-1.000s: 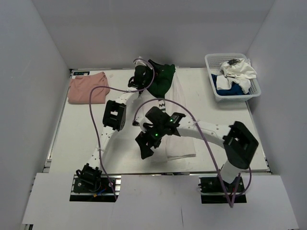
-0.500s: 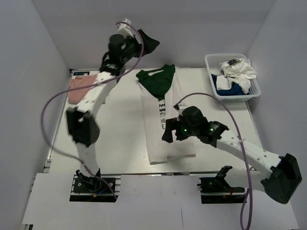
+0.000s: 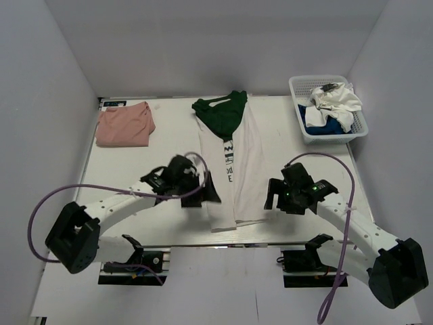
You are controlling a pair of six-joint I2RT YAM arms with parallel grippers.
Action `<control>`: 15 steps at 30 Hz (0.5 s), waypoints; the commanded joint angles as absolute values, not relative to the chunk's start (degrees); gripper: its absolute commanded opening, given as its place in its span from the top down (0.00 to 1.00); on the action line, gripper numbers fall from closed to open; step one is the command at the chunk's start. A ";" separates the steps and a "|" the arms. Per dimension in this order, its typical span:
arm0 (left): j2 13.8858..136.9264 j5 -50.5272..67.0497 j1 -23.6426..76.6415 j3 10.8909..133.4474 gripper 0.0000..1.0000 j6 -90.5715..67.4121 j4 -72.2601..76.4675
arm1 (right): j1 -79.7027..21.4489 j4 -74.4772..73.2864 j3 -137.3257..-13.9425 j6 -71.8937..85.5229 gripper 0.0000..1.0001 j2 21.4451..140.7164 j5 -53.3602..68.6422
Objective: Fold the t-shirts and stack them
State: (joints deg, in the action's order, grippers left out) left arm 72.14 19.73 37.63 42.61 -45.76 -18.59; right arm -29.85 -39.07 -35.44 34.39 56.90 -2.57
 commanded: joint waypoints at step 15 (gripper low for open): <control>83.66 9.49 54.05 47.81 0.24 -48.70 -34.90 | -23.29 -35.95 -31.82 26.29 0.10 60.64 12.30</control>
State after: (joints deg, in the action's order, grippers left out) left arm 82.50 14.11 53.63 43.99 -49.80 -35.22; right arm -23.90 -38.50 -31.97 29.32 59.59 7.90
